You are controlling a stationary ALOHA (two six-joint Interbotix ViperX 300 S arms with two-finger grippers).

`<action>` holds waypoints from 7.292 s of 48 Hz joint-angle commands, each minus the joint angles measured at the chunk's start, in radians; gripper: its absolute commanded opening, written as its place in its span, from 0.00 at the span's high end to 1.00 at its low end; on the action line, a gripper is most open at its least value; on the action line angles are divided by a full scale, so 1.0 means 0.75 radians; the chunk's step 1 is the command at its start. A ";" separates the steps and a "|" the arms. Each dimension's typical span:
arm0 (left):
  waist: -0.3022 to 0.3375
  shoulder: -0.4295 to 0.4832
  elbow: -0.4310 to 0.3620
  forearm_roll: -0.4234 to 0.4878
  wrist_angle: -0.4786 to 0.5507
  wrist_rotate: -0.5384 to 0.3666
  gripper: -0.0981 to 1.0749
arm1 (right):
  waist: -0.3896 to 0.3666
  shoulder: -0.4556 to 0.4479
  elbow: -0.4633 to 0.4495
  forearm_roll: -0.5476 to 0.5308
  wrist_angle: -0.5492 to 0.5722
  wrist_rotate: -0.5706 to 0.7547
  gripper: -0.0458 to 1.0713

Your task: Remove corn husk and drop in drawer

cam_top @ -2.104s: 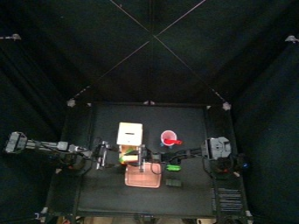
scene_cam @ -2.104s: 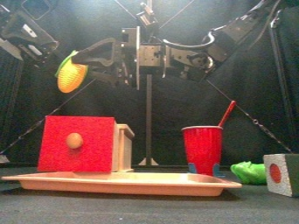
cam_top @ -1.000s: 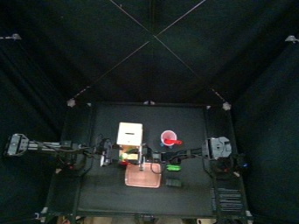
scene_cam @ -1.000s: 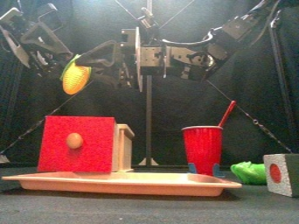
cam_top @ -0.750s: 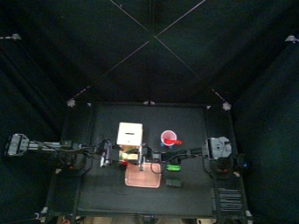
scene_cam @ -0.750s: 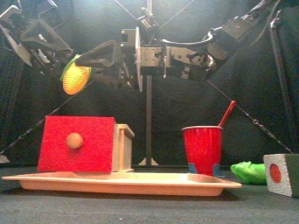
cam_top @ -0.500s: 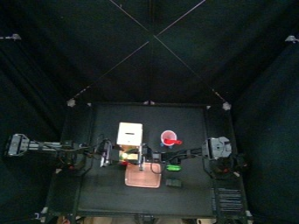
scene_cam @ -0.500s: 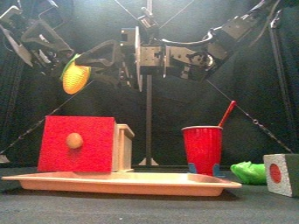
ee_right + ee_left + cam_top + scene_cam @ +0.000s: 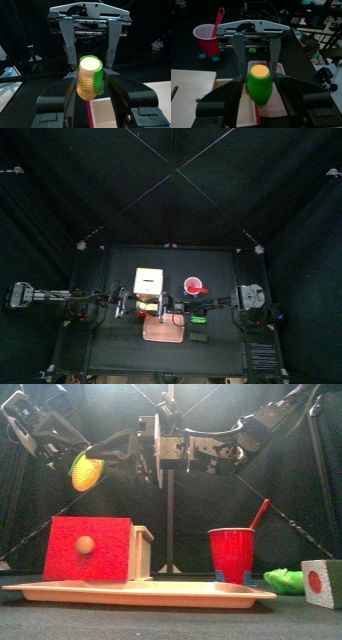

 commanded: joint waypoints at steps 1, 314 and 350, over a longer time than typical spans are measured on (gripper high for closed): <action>0.006 0.004 -0.012 -0.037 -0.020 0.033 0.26 | -0.004 -0.067 -0.033 -0.002 -0.006 -0.002 0.40; 0.245 -0.020 0.160 -0.511 -0.421 0.511 0.48 | -0.025 -0.104 0.022 0.098 -0.037 -0.002 0.43; 0.247 -0.022 0.170 -0.511 -0.419 0.511 0.48 | -0.025 -0.223 0.151 0.098 -0.045 -0.004 0.43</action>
